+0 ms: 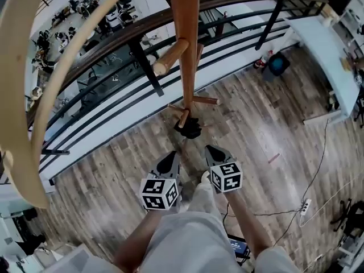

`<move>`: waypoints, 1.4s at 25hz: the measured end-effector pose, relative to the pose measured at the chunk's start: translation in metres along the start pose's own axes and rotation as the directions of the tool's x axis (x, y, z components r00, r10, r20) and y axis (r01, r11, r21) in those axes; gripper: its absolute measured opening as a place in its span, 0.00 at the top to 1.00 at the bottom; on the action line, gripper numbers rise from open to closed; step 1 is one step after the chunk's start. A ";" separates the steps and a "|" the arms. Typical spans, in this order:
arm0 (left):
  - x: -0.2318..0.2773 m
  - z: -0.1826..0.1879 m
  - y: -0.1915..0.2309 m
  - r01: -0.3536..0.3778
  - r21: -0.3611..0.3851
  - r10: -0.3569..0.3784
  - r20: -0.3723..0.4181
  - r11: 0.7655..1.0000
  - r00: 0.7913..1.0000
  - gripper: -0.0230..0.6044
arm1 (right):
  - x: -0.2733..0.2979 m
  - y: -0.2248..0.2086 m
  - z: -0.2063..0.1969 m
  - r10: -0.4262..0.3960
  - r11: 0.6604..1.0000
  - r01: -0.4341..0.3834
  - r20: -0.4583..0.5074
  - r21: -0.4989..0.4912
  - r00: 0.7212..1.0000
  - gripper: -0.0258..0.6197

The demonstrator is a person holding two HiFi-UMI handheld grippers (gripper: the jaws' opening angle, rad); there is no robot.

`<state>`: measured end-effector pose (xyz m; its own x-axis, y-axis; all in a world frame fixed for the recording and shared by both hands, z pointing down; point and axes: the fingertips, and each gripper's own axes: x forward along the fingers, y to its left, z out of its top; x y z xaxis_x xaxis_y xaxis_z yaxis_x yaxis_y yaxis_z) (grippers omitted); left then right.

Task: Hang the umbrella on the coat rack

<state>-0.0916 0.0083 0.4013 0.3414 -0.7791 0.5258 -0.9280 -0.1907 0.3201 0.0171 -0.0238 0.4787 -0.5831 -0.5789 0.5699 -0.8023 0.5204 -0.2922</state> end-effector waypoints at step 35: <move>-0.140 0.127 -0.055 0.183 0.121 -0.205 0.213 0.976 0.955 0.92 | -0.165 0.121 0.159 0.127 0.973 -0.070 0.254 -0.221 0.959 0.90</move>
<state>-0.1078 0.0523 0.2101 0.4848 -0.8321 0.2692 -0.8612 -0.4004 0.3132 -0.0039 0.0346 0.2273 -0.6934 -0.6486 0.3139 -0.7114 0.6856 -0.1547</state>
